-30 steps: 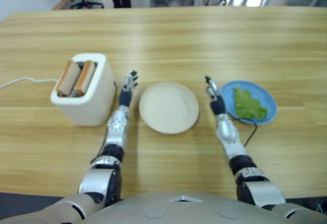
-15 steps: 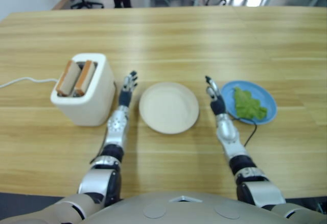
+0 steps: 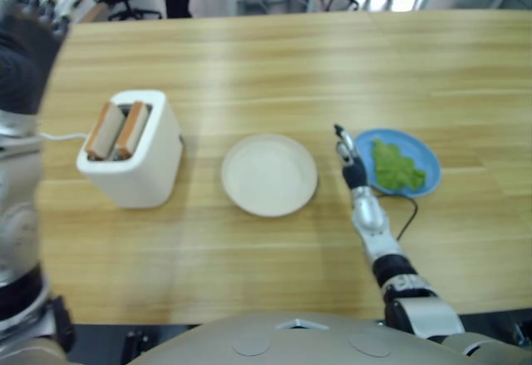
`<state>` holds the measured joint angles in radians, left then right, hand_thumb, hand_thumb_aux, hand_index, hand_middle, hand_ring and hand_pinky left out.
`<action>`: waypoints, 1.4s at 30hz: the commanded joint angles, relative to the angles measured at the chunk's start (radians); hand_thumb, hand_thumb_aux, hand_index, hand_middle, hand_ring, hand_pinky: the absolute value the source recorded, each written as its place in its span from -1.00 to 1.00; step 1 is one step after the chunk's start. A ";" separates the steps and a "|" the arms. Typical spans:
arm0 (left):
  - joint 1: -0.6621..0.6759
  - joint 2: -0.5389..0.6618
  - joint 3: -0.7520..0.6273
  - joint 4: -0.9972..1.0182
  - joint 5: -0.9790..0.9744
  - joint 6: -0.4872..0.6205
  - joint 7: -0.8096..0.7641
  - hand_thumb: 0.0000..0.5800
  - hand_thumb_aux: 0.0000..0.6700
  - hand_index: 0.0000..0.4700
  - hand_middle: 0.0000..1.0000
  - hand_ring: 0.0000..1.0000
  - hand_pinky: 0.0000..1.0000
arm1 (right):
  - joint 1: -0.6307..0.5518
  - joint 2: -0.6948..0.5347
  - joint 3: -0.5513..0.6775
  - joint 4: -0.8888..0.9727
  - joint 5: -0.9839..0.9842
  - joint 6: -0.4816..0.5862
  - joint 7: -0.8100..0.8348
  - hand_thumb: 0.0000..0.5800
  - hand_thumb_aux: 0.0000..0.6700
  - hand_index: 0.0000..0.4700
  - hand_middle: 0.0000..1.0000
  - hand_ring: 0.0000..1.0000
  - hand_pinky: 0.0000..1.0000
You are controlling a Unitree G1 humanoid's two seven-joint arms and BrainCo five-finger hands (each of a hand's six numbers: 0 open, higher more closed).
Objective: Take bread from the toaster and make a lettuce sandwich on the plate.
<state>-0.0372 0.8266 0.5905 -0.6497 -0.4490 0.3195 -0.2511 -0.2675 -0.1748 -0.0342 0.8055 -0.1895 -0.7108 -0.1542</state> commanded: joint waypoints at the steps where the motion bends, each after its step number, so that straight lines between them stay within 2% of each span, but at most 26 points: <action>1: 0.140 0.108 -0.094 0.122 0.361 -0.003 0.005 -1.00 -1.00 -1.00 -1.00 -1.00 -1.00 | 0.015 -0.007 -0.001 -0.021 0.014 0.008 0.011 -1.00 -1.00 -1.00 -1.00 -1.00 -1.00; 5: 0.195 0.156 -0.246 0.268 0.632 0.004 0.064 -1.00 -1.00 -1.00 -1.00 -1.00 -1.00 | 0.022 -0.013 -0.003 -0.025 0.020 0.010 0.015 -1.00 -1.00 -1.00 -1.00 -1.00 -1.00; 9: 0.177 0.166 -0.352 0.362 0.828 0.051 0.106 -1.00 -1.00 -1.00 -1.00 -1.00 -1.00 | 0.035 -0.020 -0.009 -0.045 0.029 0.015 0.021 -1.00 -1.00 -1.00 -1.00 -1.00 -1.00; 16: 0.131 0.148 -0.418 0.448 0.996 0.094 0.111 -1.00 -1.00 -1.00 -1.00 -1.00 -1.00 | 0.046 -0.019 -0.020 -0.061 0.073 0.022 0.052 -1.00 -1.00 -1.00 -1.00 -1.00 -1.00; 27: 0.128 0.146 -0.424 0.512 1.125 0.114 0.104 -1.00 -1.00 -1.00 -1.00 -1.00 -1.00 | 0.056 -0.023 -0.021 -0.075 0.077 0.032 0.062 -1.00 -1.00 -1.00 -1.00 -1.00 -1.00; 33: 0.113 0.116 -0.491 0.497 1.153 0.078 0.072 -1.00 -1.00 -1.00 -1.00 -1.00 -1.00 | 0.060 -0.025 -0.020 -0.079 0.077 0.037 0.062 -1.00 -1.00 -1.00 -1.00 -1.00 -1.00; 42: 0.114 0.098 -0.498 0.480 1.177 0.052 0.056 -1.00 -1.00 -1.00 -1.00 -1.00 -1.00 | 0.068 -0.027 -0.019 -0.074 0.077 0.040 0.061 -1.00 -1.00 -1.00 -1.00 -1.00 -1.00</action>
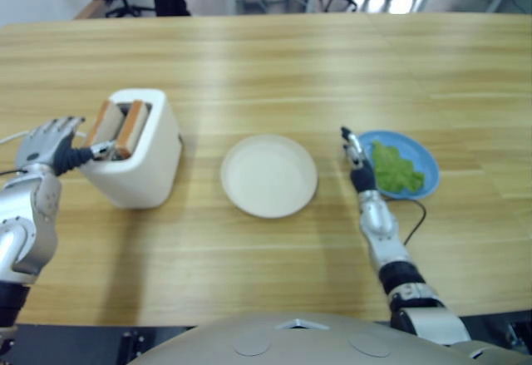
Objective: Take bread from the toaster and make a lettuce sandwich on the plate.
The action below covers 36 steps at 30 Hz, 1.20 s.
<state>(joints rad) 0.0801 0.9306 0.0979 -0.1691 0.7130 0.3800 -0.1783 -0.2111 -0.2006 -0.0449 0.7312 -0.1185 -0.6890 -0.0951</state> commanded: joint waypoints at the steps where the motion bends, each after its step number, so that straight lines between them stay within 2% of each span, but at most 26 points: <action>1: -0.001 -0.005 -0.006 0.007 0.017 -0.007 -0.020 -1.00 -1.00 -1.00 -1.00 -1.00 -1.00 | 0.013 -0.001 -0.009 0.001 0.006 0.018 0.002 -1.00 -1.00 -1.00 -1.00 -1.00 -1.00; 7: 0.002 -0.013 0.000 0.052 0.018 0.008 -0.031 -1.00 -1.00 -1.00 -1.00 -1.00 -1.00 | 0.018 -0.004 -0.011 -0.003 0.009 0.020 0.002 -1.00 -1.00 -1.00 -1.00 -1.00 -1.00; 8: 0.004 -0.015 0.003 0.053 0.017 0.010 -0.033 -0.21 -0.55 -0.56 -1.00 -1.00 -1.00 | 0.019 -0.005 -0.011 -0.005 0.009 0.020 0.002 -1.00 -1.00 -1.00 -1.00 -1.00 -1.00; 9: 0.005 -0.018 0.007 0.052 0.014 0.011 -0.033 -0.21 -0.55 -0.56 -1.00 -1.00 -1.00 | 0.021 -0.005 -0.011 -0.006 0.009 0.020 0.002 -1.00 -1.00 -1.00 -1.00 -1.00 -1.00; 10: 0.006 -0.021 0.010 0.050 0.013 0.011 -0.032 0.89 0.52 0.49 -1.00 -1.00 -1.00 | 0.022 -0.006 -0.011 -0.007 0.009 0.021 0.002 -1.00 -1.00 -1.00 -1.00 -1.00 -1.00; 11: 0.006 -0.025 0.014 0.048 0.010 0.011 -0.032 0.99 0.86 0.82 -1.00 -1.00 -1.00 | 0.023 -0.006 -0.011 -0.008 0.009 0.021 0.002 -1.00 -1.00 -1.00 -1.00 -1.00 -1.00; 12: 0.004 -0.031 0.017 0.047 0.002 0.009 -0.032 1.00 1.00 0.96 -1.00 -1.00 -1.00 | 0.025 -0.007 -0.011 -0.009 0.009 0.021 0.002 -1.00 -1.00 -1.00 -1.00 -1.00 -1.00; 25: -0.037 -0.137 0.062 -0.041 -0.107 -0.053 -0.024 1.00 1.00 0.96 -1.00 -1.00 -1.00 | 0.028 -0.011 -0.009 0.004 0.007 0.024 0.001 -1.00 -1.00 -1.00 -1.00 -1.00 -1.00; 26: -0.041 -0.141 0.071 -0.045 -0.107 -0.057 -0.011 1.00 1.00 0.96 -0.89 -0.89 -0.89 | 0.028 -0.011 -0.008 0.004 0.007 0.026 0.001 -1.00 -1.00 -1.00 -1.00 -1.00 -1.00; 27: -0.044 -0.143 0.077 -0.048 -0.106 -0.059 -0.003 1.00 1.00 0.96 -0.89 -0.89 -0.89 | 0.028 -0.011 -0.008 0.005 0.007 0.026 0.001 -1.00 -1.00 -1.00 -1.00 -1.00 -1.00; 28: -0.047 -0.147 0.089 -0.056 -0.111 -0.066 0.008 1.00 1.00 0.96 -0.47 -0.47 -0.47 | 0.028 -0.010 -0.007 0.006 0.006 0.028 0.000 -1.00 -1.00 -1.00 -1.00 -1.00 -1.00; 29: -0.051 -0.151 0.099 -0.062 -0.115 -0.072 0.016 1.00 1.00 0.96 -0.47 -0.47 -0.47 | 0.028 -0.010 -0.007 0.007 0.005 0.029 0.000 -1.00 -1.00 -1.00 -1.00 -1.00 -1.00; 30: -0.053 -0.154 0.108 -0.069 -0.118 -0.078 0.025 1.00 1.00 0.96 0.03 0.03 0.03 | 0.028 -0.010 -0.006 0.008 0.004 0.029 -0.001 -1.00 -1.00 -1.00 -1.00 -1.00 -1.00; 31: -0.058 -0.158 0.123 -0.079 -0.120 -0.086 0.040 1.00 1.00 0.96 0.70 0.70 0.70 | 0.028 -0.009 -0.006 0.009 0.004 0.031 -0.001 -1.00 -1.00 -1.00 -1.00 -1.00 -1.00; 32: -0.062 -0.162 0.138 -0.088 -0.121 -0.093 0.054 1.00 1.00 0.96 0.95 0.95 0.95 | 0.028 -0.009 -0.005 0.010 0.003 0.031 -0.001 -1.00 -1.00 -1.00 -1.00 -1.00 -1.00; 36: -0.076 -0.168 0.187 -0.115 -0.126 -0.120 0.099 1.00 1.00 0.96 1.00 1.00 1.00 | 0.028 -0.007 -0.004 0.014 0.002 0.035 -0.002 -1.00 -1.00 -1.00 -1.00 -1.00 -1.00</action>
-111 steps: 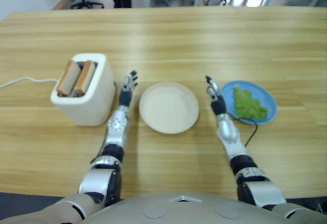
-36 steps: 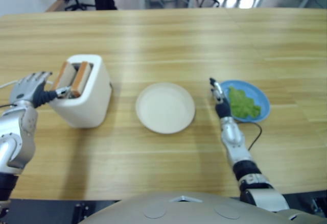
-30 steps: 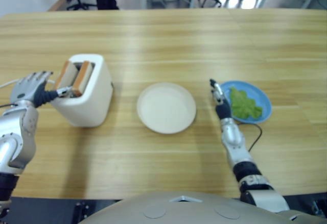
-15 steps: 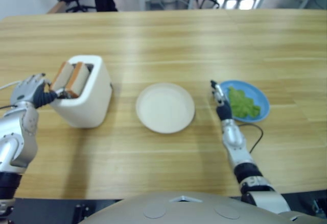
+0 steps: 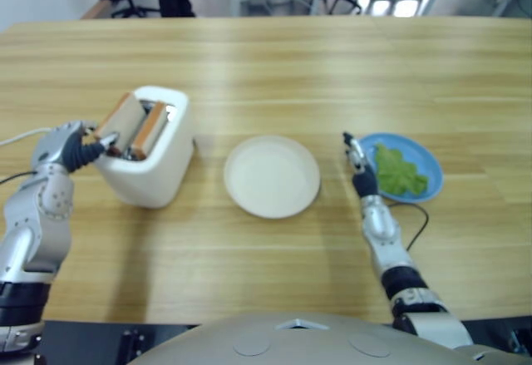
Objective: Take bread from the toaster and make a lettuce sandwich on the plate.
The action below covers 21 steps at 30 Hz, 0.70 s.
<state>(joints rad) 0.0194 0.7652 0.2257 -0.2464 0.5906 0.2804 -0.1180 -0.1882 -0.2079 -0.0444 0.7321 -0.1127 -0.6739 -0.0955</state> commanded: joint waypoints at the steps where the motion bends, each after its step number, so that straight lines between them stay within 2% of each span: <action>1: -0.016 -0.002 0.063 -0.040 0.000 -0.023 0.040 1.00 1.00 0.96 1.00 1.00 1.00 | 0.005 0.001 -0.003 0.014 -0.004 0.022 -0.002 -1.00 -1.00 -1.00 -1.00 -1.00 -1.00; 16: -0.008 0.017 -0.012 0.119 0.087 -0.033 0.038 1.00 1.00 0.96 1.00 1.00 1.00 | 0.011 -0.002 -0.006 0.013 -0.004 0.029 -0.005 -1.00 -1.00 -1.00 -1.00 -1.00 -1.00; 17: -0.008 0.019 -0.017 0.125 0.087 -0.032 0.028 0.87 0.49 0.46 0.55 0.55 0.55 | 0.011 -0.002 -0.006 0.013 -0.003 0.029 -0.005 -1.00 -1.00 -1.00 -1.00 -1.00 -1.00; 18: -0.005 0.020 -0.020 0.127 0.089 -0.030 0.023 0.87 0.49 0.46 0.55 0.55 0.55 | 0.012 -0.002 -0.007 0.012 -0.003 0.030 -0.005 -1.00 -1.00 -1.00 -1.00 -1.00 -1.00; 19: -0.003 0.014 -0.023 0.126 0.076 -0.029 0.010 -1.00 -1.00 -1.00 -1.00 -1.00 -1.00 | 0.012 -0.002 -0.006 0.013 -0.003 0.030 -0.005 -1.00 -1.00 -1.00 -1.00 -1.00 -1.00; 21: 0.001 0.004 -0.029 0.118 0.062 -0.026 -0.009 -1.00 -1.00 -1.00 -1.00 -1.00 -1.00 | 0.012 -0.002 -0.006 0.013 -0.003 0.030 -0.005 -1.00 -1.00 -1.00 -1.00 -1.00 -1.00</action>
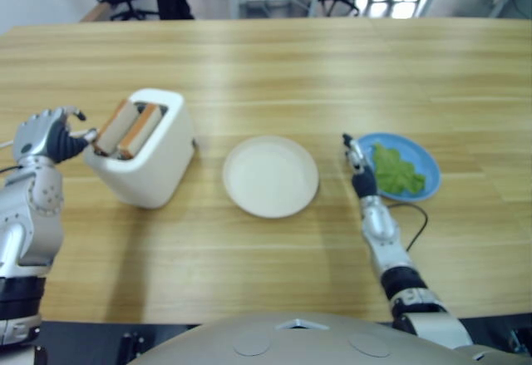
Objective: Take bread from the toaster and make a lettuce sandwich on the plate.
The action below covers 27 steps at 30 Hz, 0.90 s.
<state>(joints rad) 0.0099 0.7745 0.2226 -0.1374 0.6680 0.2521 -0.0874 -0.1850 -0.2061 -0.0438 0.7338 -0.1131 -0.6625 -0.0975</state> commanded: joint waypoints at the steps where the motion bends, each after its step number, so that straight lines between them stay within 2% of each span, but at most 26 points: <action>1: 0.011 -0.009 -0.029 0.006 -0.020 0.005 -0.049 -1.00 -1.00 -1.00 -1.00 -1.00 -1.00 | 0.009 -0.003 -0.007 0.011 -0.002 0.019 -0.002 -1.00 -1.00 -1.00 -1.00 -1.00 -1.00; 6: 0.010 -0.031 -0.024 -0.013 -0.044 0.008 -0.067 -1.00 -1.00 -1.00 -1.00 -1.00 -1.00 | 0.011 -0.005 -0.007 0.009 -0.003 0.021 -0.002 -1.00 -1.00 -1.00 -1.00 -1.00 -1.00; 15: -0.010 -0.038 0.063 -0.061 -0.057 0.019 -0.010 -1.00 -1.00 -1.00 -1.00 -1.00 -1.00 | 0.015 -0.004 -0.005 0.009 -0.004 0.025 -0.004 -1.00 -1.00 -1.00 -1.00 -1.00 -1.00; 27: 0.029 -0.004 -0.043 -0.034 0.045 0.040 -0.080 -1.00 -1.00 -1.00 -1.00 -1.00 -1.00 | 0.016 -0.005 -0.004 0.008 -0.006 0.029 -0.005 -1.00 -1.00 -1.00 -1.00 -1.00 -1.00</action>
<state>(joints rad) 0.0268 0.7493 0.2077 -0.1850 0.6908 0.2829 -0.1379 -0.1762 -0.2085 -0.0438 0.7338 -0.1133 -0.6509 -0.0985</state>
